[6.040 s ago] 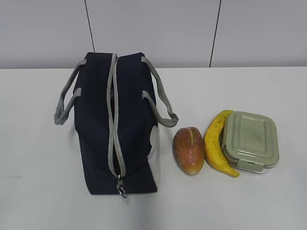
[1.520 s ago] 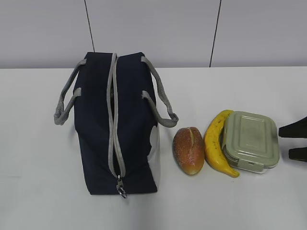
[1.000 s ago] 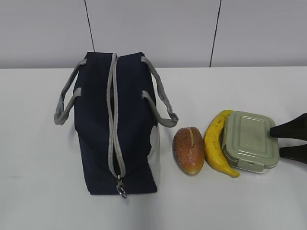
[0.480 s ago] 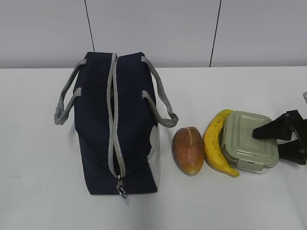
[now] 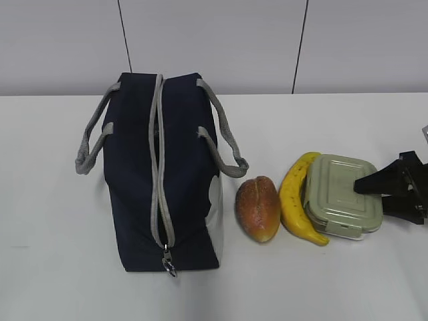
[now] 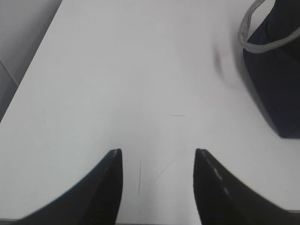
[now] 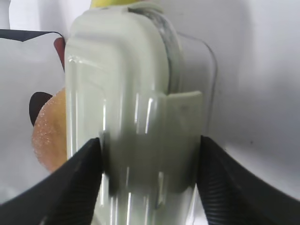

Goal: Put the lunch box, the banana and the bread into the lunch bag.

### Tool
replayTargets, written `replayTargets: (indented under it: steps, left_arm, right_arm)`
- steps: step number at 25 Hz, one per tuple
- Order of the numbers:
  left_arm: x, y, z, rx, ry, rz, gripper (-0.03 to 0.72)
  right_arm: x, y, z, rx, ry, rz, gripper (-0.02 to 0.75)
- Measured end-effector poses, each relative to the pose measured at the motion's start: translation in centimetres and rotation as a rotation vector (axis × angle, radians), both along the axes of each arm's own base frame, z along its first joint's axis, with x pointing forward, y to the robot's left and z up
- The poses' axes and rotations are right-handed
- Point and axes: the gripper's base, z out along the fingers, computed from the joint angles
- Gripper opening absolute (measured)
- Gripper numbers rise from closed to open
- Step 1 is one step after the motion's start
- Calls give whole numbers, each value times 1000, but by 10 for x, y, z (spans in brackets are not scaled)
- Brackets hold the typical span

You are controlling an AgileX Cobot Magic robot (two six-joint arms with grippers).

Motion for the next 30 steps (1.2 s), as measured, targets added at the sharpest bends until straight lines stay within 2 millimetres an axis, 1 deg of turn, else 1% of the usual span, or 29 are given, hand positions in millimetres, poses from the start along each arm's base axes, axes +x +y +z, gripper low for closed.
replayTargets:
  steps: [2,6,13,18,22,26,30]
  left_arm:
    - [0,0,0,0,0,0,371]
    - [0,0,0,0,0,0,371]
    - [0,0,0,0,0,0,362]
    - [0,0,0,-1,0,-1,353]
    - [2,0,0,-4,11,-3,352]
    - [5,-1,12,-12,34,-8,351]
    - [16,-4,28,-35,93,-23,351]
  right_arm:
    - [0,1,1,14,-3,6,421]
    - [-1,1,1,20,-2,12,391]
    - [-1,2,1,22,-3,13,385]
    - [-1,4,4,62,-2,23,385]
    - [-2,4,3,84,38,0,385]
    - [-5,4,6,75,68,14,384]
    - [-6,4,23,48,70,28,382]
